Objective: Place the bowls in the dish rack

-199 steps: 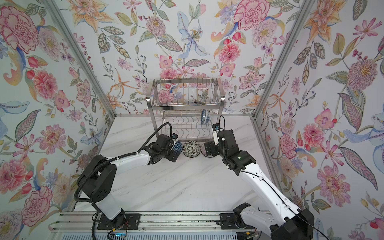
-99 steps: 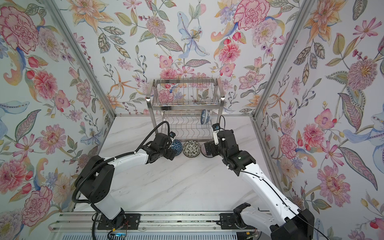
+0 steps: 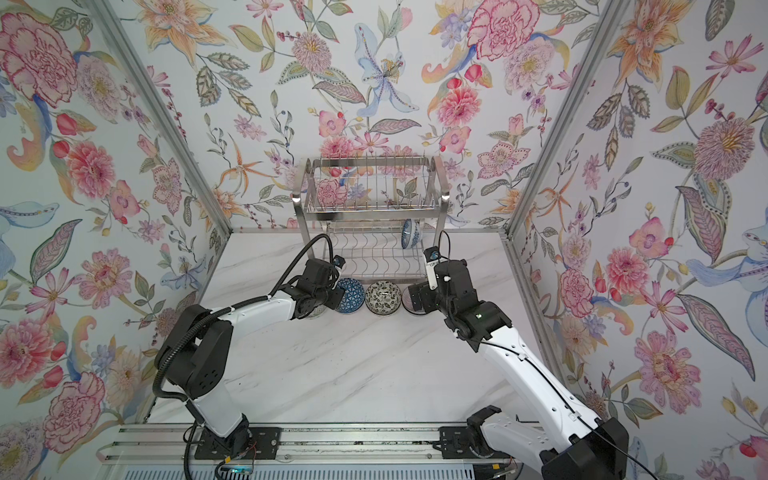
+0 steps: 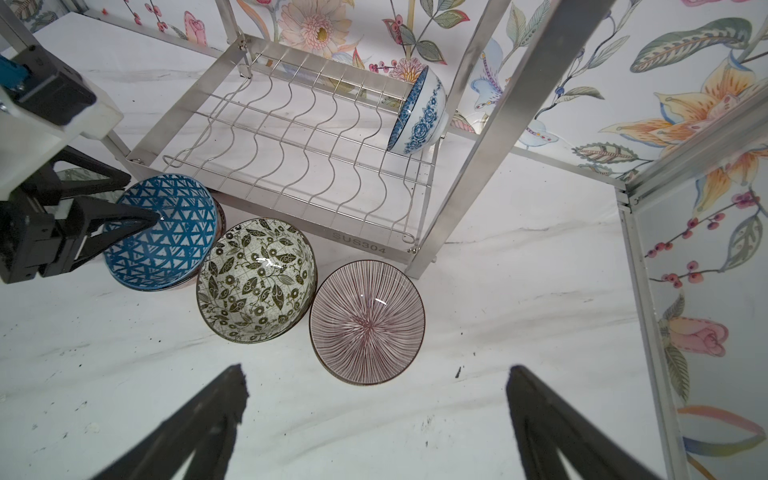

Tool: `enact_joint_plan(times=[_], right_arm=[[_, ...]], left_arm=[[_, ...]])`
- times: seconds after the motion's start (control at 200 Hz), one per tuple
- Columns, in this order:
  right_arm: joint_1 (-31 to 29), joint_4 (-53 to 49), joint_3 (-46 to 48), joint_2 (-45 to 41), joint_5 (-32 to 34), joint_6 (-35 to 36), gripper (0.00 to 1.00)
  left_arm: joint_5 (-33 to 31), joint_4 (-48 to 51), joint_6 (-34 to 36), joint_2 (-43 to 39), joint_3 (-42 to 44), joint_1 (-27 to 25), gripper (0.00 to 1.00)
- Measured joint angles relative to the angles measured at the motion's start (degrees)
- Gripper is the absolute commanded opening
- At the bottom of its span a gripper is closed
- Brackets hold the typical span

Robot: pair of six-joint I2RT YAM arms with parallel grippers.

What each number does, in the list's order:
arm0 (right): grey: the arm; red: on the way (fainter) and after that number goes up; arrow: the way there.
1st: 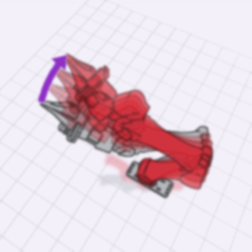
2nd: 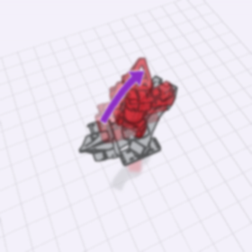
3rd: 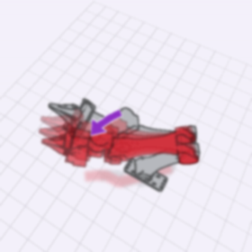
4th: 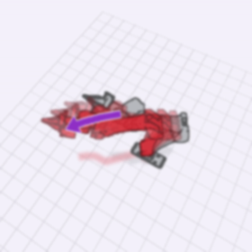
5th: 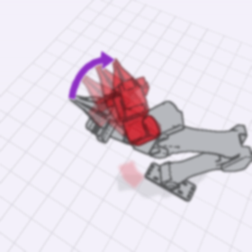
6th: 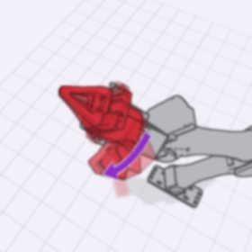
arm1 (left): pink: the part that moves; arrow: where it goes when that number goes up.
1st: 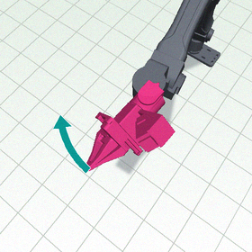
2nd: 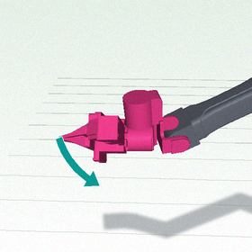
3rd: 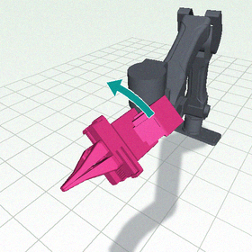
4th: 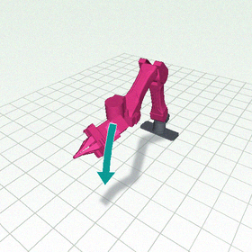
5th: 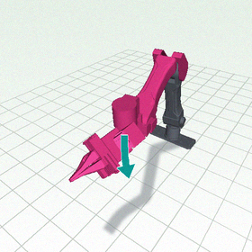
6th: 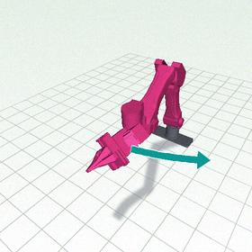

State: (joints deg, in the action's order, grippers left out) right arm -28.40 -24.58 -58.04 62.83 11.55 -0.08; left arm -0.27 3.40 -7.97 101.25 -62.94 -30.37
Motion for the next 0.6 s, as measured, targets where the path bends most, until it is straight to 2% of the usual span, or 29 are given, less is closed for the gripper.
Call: enact_joint_plan(times=[0.335, 0.601], right_arm=[[0.0, 0.0, 0.0, 0.0, 0.0, 0.0, 0.99], [0.0, 0.0, 0.0, 0.0, 0.0, 0.0, 0.99]], left_arm=[[-0.2, -0.3, 0.1, 1.8, -0.9, 1.0, 0.16], [0.3, -0.5, 0.1, 1.6, -1.7, 1.3, 0.00]])
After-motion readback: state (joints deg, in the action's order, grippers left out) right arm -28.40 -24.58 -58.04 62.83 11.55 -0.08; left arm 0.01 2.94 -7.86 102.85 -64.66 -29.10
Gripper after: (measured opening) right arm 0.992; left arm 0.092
